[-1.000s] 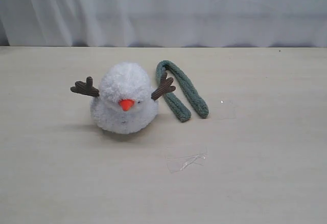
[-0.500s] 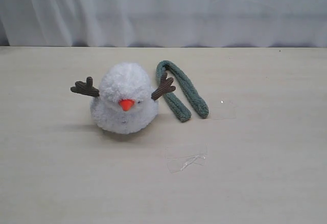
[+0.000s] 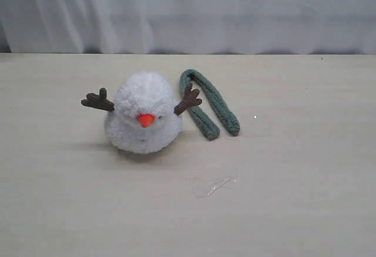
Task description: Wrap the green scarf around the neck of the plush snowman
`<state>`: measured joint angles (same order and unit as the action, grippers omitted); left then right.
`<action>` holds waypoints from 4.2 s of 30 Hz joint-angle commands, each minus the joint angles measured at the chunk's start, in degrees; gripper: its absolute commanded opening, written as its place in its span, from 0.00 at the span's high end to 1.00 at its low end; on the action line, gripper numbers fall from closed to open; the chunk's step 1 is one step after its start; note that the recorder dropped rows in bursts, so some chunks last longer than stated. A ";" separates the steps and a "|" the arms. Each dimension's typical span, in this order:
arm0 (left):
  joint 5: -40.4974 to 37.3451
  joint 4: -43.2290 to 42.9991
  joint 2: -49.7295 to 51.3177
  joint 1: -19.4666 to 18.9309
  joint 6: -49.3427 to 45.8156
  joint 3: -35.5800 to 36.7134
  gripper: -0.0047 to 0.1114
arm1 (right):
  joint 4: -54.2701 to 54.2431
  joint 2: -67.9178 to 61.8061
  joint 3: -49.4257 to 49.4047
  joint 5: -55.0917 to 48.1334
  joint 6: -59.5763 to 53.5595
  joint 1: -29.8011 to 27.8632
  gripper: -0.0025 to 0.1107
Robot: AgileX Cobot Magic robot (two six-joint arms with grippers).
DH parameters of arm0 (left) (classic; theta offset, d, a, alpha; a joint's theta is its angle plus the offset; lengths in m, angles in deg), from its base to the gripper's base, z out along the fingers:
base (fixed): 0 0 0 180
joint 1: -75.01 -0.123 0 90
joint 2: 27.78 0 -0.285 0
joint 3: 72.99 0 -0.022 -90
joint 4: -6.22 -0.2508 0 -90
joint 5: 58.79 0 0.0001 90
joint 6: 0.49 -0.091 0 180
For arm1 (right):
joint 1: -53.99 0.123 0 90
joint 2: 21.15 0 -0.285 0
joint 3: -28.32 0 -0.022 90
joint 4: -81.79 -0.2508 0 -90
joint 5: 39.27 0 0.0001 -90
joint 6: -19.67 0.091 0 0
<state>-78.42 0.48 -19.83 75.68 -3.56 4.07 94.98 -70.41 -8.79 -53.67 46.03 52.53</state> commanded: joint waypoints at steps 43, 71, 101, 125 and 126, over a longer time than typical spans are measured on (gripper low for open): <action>0.72 0.23 -0.16 0.01 0.18 0.16 0.96 | -38.54 -81.83 44.54 -15.56 -57.19 12.74 0.15; 0.72 0.34 -0.16 0.01 0.18 0.16 0.96 | -33.69 -88.40 44.54 -0.96 -56.52 18.23 0.49; 0.72 0.24 -0.16 0.01 0.18 0.16 0.96 | -31.70 -83.51 44.54 -9.66 -54.14 18.23 0.94; 0.72 0.36 -0.16 0.01 0.18 0.16 0.96 | 0.79 -33.11 44.54 -30.01 -28.46 30.69 0.94; 0.72 0.36 -0.16 0.01 0.18 0.16 0.96 | 0.79 -32.36 44.54 -29.90 -28.46 32.13 0.94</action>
<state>-78.42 0.48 -19.83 75.68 -3.56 4.07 95.50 -105.48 35.76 -83.24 17.98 80.92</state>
